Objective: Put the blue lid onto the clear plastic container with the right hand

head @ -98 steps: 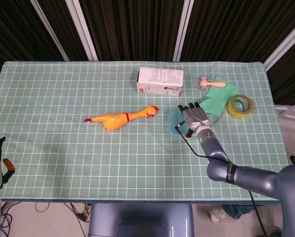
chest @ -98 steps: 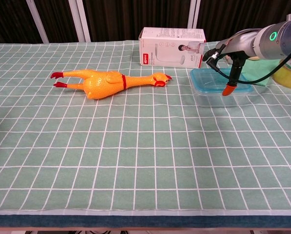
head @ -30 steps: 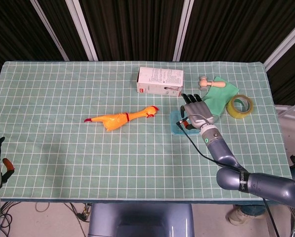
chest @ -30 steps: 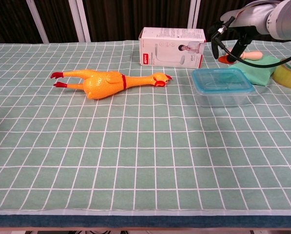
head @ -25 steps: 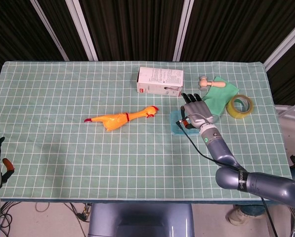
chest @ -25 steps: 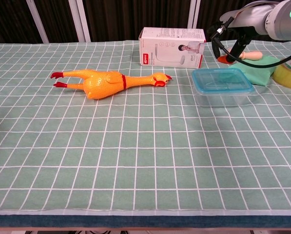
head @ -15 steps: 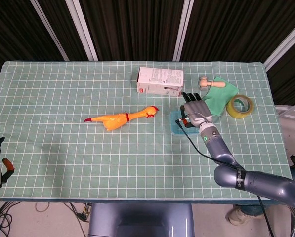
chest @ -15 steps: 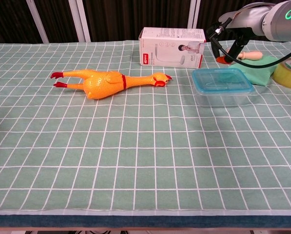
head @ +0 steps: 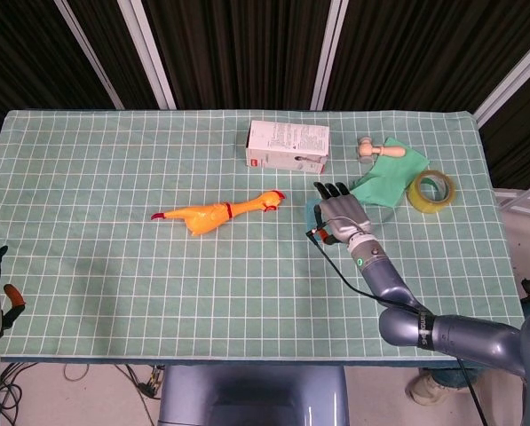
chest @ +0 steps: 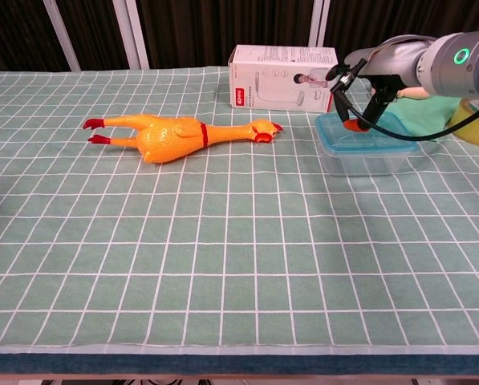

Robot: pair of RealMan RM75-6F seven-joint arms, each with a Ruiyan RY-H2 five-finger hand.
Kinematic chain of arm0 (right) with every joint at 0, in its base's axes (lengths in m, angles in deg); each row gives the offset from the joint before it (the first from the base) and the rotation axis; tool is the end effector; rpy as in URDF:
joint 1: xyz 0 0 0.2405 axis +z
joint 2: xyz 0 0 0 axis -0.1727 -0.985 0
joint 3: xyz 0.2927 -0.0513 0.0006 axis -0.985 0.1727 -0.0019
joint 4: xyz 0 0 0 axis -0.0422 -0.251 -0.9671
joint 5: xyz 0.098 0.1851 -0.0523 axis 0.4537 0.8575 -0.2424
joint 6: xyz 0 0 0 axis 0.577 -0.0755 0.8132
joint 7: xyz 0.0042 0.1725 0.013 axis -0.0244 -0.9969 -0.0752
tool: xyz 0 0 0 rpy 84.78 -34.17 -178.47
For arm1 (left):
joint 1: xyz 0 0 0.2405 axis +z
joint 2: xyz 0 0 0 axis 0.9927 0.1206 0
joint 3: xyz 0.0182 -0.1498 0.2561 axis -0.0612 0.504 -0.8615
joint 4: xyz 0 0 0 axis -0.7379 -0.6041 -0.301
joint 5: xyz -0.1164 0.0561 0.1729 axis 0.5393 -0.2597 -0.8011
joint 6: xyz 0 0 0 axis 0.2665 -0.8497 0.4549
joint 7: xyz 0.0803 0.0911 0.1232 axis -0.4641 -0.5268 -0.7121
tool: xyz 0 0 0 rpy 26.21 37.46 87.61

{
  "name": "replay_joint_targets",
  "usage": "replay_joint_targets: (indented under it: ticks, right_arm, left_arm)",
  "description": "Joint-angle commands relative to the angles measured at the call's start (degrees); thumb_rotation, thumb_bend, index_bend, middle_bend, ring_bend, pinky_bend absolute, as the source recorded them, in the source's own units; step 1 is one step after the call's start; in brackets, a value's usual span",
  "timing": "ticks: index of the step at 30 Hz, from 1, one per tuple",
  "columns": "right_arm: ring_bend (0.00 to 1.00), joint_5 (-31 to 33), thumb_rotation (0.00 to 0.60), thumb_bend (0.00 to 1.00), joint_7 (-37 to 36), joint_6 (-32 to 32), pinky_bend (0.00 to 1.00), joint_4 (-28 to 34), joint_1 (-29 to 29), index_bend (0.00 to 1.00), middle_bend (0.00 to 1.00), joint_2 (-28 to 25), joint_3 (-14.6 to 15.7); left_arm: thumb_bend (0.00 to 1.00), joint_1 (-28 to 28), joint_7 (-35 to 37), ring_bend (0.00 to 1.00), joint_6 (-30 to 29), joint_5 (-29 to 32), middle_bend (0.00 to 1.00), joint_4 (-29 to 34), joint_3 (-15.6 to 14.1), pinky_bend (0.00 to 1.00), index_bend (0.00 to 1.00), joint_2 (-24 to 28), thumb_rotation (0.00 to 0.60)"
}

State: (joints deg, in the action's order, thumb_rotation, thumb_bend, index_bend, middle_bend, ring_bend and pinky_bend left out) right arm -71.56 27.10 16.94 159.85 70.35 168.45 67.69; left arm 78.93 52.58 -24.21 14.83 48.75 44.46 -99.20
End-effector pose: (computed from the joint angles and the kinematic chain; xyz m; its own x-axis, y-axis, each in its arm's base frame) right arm -0.1346 -0.4695 0.0189 0.5246 -0.3312 0.7843 -0.8492 -0.2695 0.4542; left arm -0.3438 0.2135 0.1526 0.3329 0.0102 0.9429 0.8894 0.3288 -0.3175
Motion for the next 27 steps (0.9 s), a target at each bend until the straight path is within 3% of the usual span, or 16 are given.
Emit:
replay_joint_targets:
  ticks: [1, 27]
  right_arm:
    - [0.0, 0.1, 0.6, 0.46, 0.2, -0.3, 0.0, -1.0, 0.0, 0.61, 0.0, 0.9, 0.3]
    - [0.0, -0.2, 0.6, 0.46, -0.1, -2.8, 0.0, -5.2, -0.4, 0.61, 0.0, 4.0, 0.3]
  left_arm:
    - [0.77, 0.0, 0.0, 0.0, 0.1, 0.0, 0.0, 0.0, 0.0, 0.0, 0.09, 0.0, 0.6]
    - [0.77, -0.1, -0.1, 0.0, 0.1, 0.6, 0.0, 0.0, 0.2, 0.0, 0.09, 0.1, 0.6]
